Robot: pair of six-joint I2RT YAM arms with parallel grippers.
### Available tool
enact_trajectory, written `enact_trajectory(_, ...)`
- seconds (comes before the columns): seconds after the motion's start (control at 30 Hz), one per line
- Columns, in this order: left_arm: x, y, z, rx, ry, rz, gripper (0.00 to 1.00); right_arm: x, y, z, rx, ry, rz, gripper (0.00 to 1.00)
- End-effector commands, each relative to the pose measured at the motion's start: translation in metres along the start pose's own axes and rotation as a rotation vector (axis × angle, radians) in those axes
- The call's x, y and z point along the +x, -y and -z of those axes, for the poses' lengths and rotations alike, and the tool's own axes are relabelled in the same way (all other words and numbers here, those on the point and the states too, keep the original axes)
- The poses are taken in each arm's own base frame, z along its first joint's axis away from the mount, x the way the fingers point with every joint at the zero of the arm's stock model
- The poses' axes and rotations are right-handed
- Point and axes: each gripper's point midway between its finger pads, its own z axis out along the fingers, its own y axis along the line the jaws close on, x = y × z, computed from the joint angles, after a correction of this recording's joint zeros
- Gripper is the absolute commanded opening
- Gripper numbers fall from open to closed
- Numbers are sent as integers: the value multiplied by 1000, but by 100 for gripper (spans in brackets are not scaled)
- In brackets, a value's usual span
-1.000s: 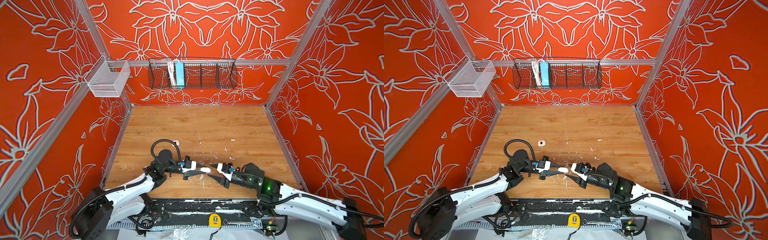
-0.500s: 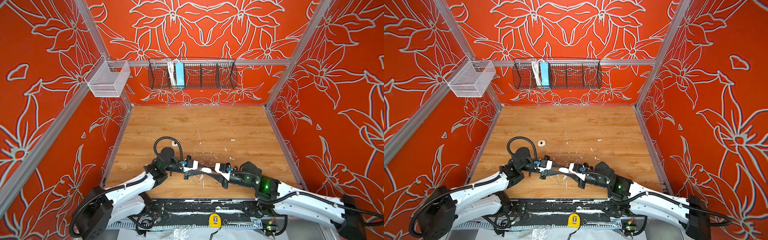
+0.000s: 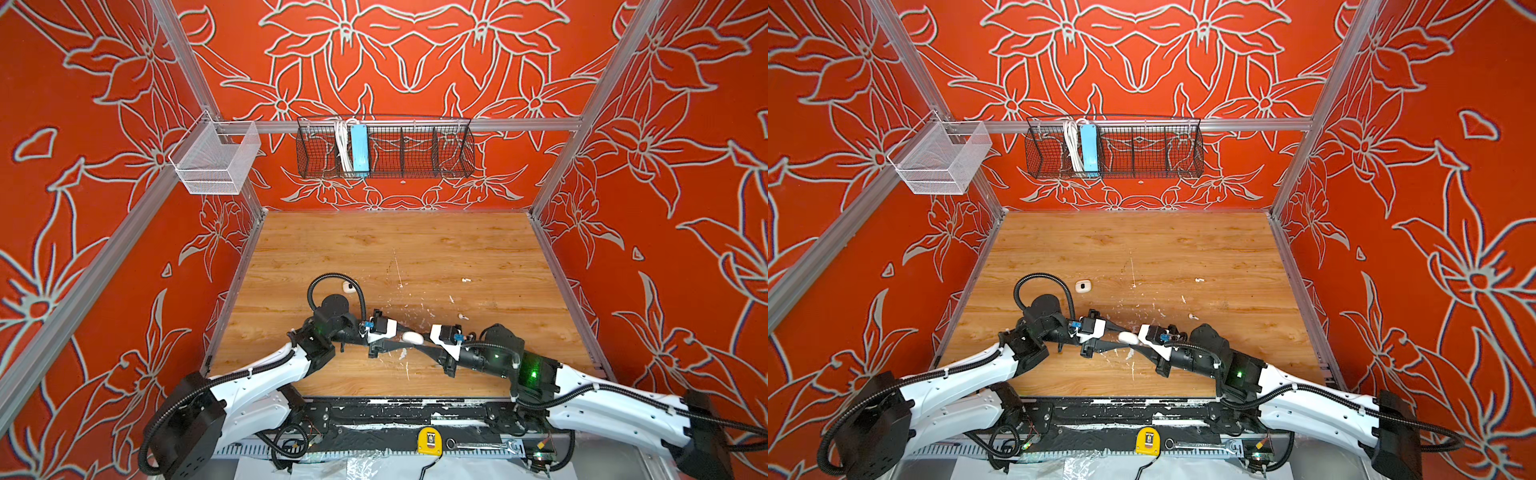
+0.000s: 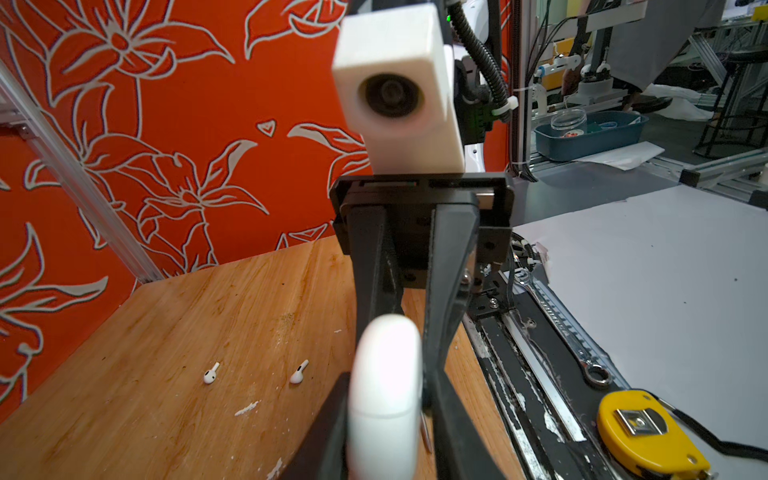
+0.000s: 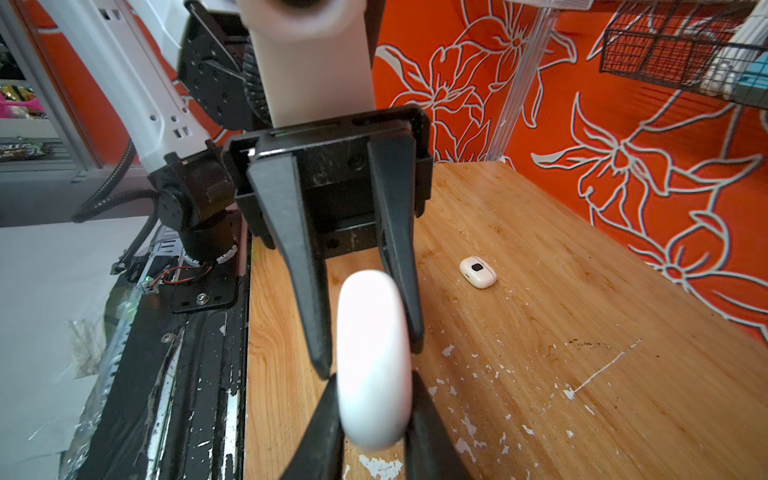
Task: Insert the wireless bluetooth earbuds into the charging case
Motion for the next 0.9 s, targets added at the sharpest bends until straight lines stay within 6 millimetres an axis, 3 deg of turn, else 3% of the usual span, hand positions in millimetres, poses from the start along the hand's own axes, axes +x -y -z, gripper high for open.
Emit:
enact_trajectory(0.0,0,-2,1,-35,5,-19,37,-23,11,8,68,102,-11,0)
enact_trajectory(0.27,-2,-2,1,-39,7,-24,36,-24,11,15,71,117,-8,0)
enact_trajectory(0.67,-4,-5,2,-60,6,-22,37,-18,0,1,-2,61,3,0)
enact_trajectory(0.87,-3,-2,1,-30,0,-19,28,-14,2,-3,8,42,6,0)
